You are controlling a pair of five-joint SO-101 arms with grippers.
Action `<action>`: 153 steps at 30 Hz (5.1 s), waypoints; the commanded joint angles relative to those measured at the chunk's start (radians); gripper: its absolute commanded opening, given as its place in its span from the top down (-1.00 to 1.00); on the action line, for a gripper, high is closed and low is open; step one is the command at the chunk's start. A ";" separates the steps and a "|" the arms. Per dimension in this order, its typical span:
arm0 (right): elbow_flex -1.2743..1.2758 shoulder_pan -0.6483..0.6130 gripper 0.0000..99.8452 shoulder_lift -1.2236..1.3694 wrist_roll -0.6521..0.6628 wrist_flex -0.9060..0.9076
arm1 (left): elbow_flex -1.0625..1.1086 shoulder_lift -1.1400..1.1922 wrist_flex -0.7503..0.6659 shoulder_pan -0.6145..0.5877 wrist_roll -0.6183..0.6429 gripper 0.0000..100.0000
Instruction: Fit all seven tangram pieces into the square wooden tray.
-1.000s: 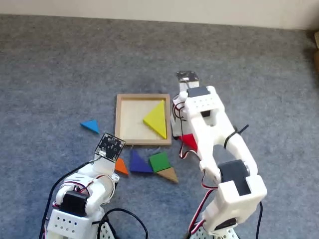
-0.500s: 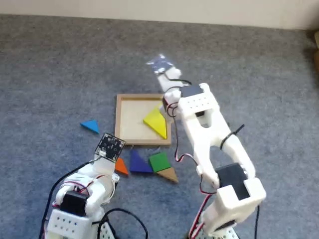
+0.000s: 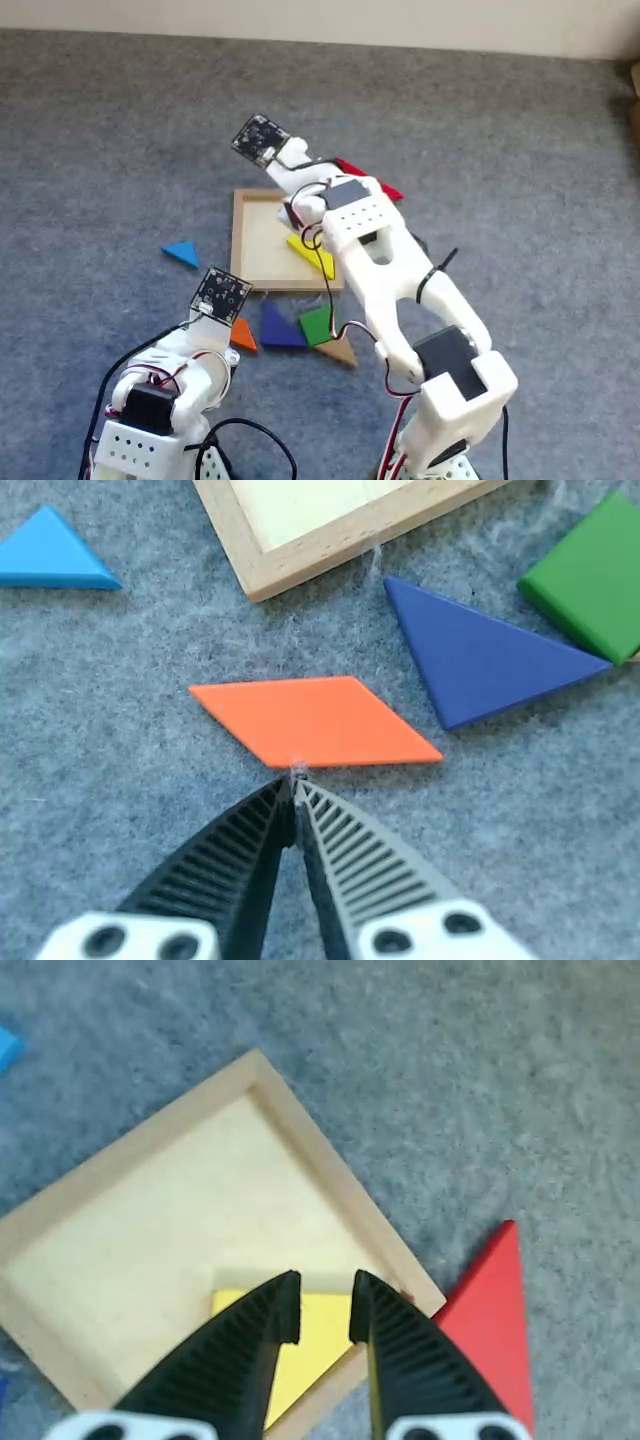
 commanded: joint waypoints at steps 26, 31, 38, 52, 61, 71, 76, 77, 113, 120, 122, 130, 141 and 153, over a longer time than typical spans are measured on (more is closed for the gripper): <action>-0.004 0.292 0.84 0.054 -0.420 -0.245 | 0.021 -0.045 0.000 0.015 0.006 0.99; -0.005 0.294 0.84 0.189 -0.439 -0.426 | 0.021 -0.045 0.000 0.015 0.006 0.99; -0.007 0.292 0.84 0.340 -0.436 -0.567 | 0.021 -0.045 0.000 0.015 0.006 0.99; 0.001 0.311 0.84 0.232 -0.144 -0.079 | 0.021 -0.045 0.000 0.015 0.006 0.99; 0.002 0.312 0.84 0.143 -0.132 0.234 | 0.021 -0.045 0.000 0.015 0.006 0.99; 0.002 0.311 0.84 -0.008 -0.132 0.443 | 0.021 -0.045 0.000 0.015 0.006 0.99; 0.002 0.286 0.83 -0.096 -0.137 0.489 | 0.021 -0.045 0.000 0.015 0.006 0.99; 0.002 0.278 0.83 -0.105 -0.137 0.496 | 0.021 -0.045 0.000 0.015 0.006 0.99; 0.315 0.398 0.60 -0.120 -0.338 0.234 | 0.021 -0.045 0.000 0.015 0.006 0.99; 0.251 0.372 0.60 -0.119 -0.319 0.389 | 0.021 -0.045 0.000 0.015 0.006 0.99; 0.222 0.358 0.60 -0.117 -0.250 0.447 | 0.021 -0.045 0.000 0.016 0.006 0.99; 0.208 0.286 0.22 -0.116 -0.120 0.576 | 0.021 -0.045 0.000 0.015 0.006 0.99; 0.269 0.308 0.15 -0.113 -0.038 0.555 | 0.021 -0.045 0.000 0.015 0.006 0.99; 0.394 0.312 0.15 -0.113 -0.034 0.438 | 0.021 -0.045 0.000 0.015 0.006 0.99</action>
